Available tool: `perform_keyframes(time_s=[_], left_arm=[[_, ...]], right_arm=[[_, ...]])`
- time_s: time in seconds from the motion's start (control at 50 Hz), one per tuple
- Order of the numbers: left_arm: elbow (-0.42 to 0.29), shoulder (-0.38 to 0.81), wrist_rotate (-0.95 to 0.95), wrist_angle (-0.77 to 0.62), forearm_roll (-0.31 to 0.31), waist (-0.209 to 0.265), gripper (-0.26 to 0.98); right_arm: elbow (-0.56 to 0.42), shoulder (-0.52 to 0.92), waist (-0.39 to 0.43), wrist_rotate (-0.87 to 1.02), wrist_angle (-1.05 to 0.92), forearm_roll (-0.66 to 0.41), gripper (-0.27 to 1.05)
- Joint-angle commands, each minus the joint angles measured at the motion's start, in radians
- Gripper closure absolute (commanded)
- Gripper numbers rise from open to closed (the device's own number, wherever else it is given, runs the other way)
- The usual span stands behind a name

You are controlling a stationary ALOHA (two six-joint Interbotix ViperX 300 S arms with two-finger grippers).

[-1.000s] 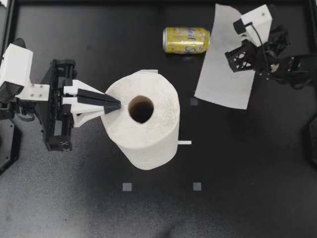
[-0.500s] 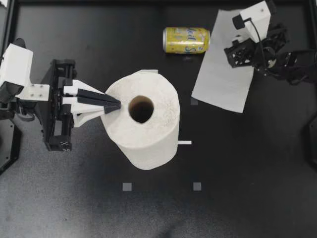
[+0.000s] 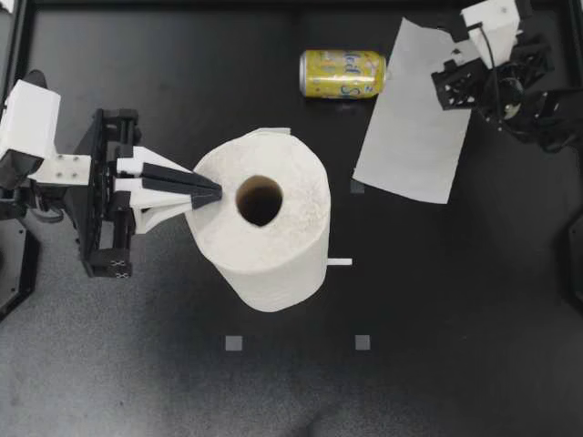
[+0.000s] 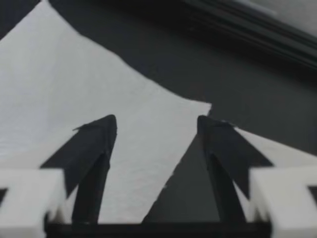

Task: Pick up a piece of paper towel and place it on the spilled liquid.

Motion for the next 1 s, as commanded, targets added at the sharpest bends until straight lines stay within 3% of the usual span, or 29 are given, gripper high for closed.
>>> perform_keyframes(time_s=[0.0,0.34,0.5,0.74,0.98], left_arm=[[0.011,0.012,-0.003,0.008,-0.003,0.002,0.71],[0.008,0.011,-0.003,0.006,-0.003,0.002,0.71],[0.008,0.011,-0.002,-0.017,-0.003,-0.003,0.71],[0.006,0.002,0.006,-0.08,-0.002,-0.017,0.71],[0.005,-0.032,0.017,-0.121,0.002,-0.035,0.71]], right_arm=[[-0.005,-0.032,-0.021,-0.003,0.008,-0.005,0.12],[-0.002,-0.187,-0.018,-0.052,-0.129,-0.002,0.16],[0.012,-0.33,0.005,-0.087,-0.301,-0.002,0.38],[0.025,-0.491,0.137,-0.161,-0.489,-0.002,0.73],[0.017,-0.626,0.298,-0.164,-0.563,-0.002,0.77]])
